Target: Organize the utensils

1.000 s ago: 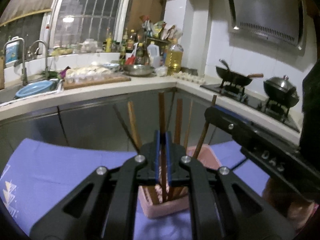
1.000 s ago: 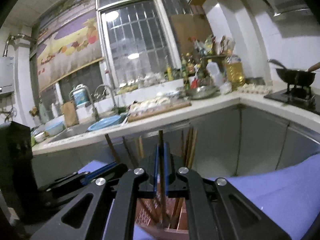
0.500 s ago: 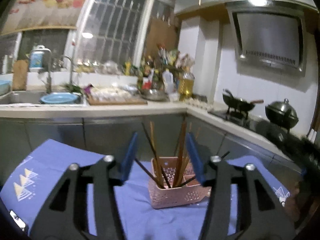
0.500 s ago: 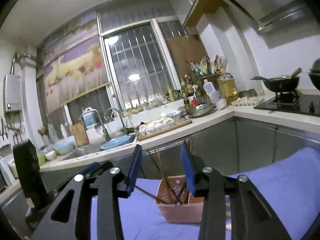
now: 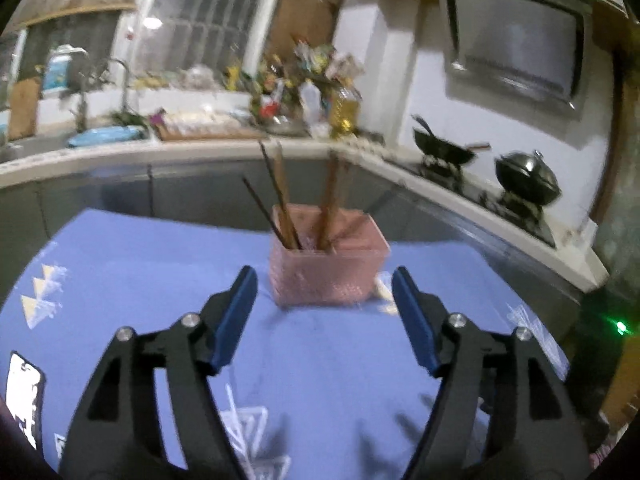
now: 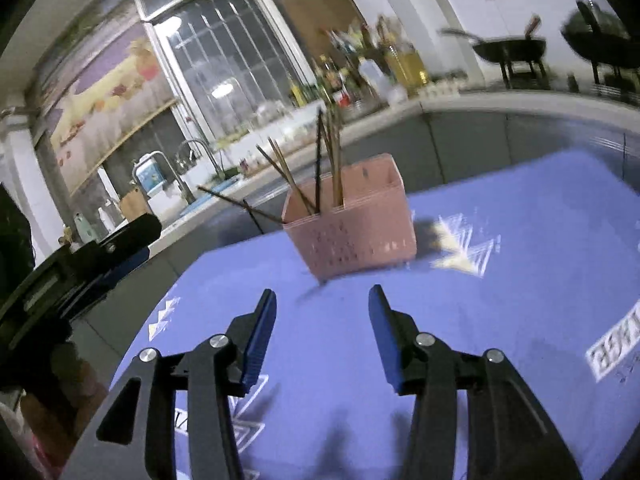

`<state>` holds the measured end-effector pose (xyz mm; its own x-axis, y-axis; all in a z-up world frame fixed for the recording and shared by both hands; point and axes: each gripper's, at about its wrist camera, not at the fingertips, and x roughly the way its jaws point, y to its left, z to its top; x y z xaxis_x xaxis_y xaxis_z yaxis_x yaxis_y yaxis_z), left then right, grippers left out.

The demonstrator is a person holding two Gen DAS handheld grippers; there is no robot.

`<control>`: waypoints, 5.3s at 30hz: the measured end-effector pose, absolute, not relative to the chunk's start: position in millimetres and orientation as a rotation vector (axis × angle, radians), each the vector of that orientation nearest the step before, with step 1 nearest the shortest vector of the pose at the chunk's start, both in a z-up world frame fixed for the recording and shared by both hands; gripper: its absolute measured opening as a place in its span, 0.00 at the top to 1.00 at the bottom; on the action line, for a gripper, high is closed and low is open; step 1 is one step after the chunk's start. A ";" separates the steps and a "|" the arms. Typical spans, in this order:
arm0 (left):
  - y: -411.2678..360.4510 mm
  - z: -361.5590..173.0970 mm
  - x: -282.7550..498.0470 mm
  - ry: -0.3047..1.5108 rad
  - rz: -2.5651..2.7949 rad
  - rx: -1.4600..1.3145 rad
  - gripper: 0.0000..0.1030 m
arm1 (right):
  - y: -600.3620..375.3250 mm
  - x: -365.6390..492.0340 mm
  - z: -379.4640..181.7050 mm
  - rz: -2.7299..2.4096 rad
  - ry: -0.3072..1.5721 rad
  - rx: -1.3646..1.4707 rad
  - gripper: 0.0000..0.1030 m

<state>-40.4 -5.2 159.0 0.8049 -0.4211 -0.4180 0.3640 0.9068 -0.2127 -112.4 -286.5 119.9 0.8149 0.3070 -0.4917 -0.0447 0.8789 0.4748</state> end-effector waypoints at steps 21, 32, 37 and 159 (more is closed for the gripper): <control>-6.7 161.2 -68.4 0.421 -0.298 0.007 0.06 | -278.3 -122.9 128.2 0.225 0.592 0.489 0.53; -2.7 145.9 -58.7 0.484 -0.207 0.042 0.06 | -274.6 -124.5 126.2 0.228 0.606 0.486 0.52; 3.0 137.9 -50.3 0.542 -0.216 0.015 0.06 | -274.1 -123.9 124.9 0.224 0.616 0.487 0.52; -9.1 125.9 -61.5 0.546 -0.028 0.235 0.06 | -259.1 -135.5 136.6 0.264 0.607 0.519 0.52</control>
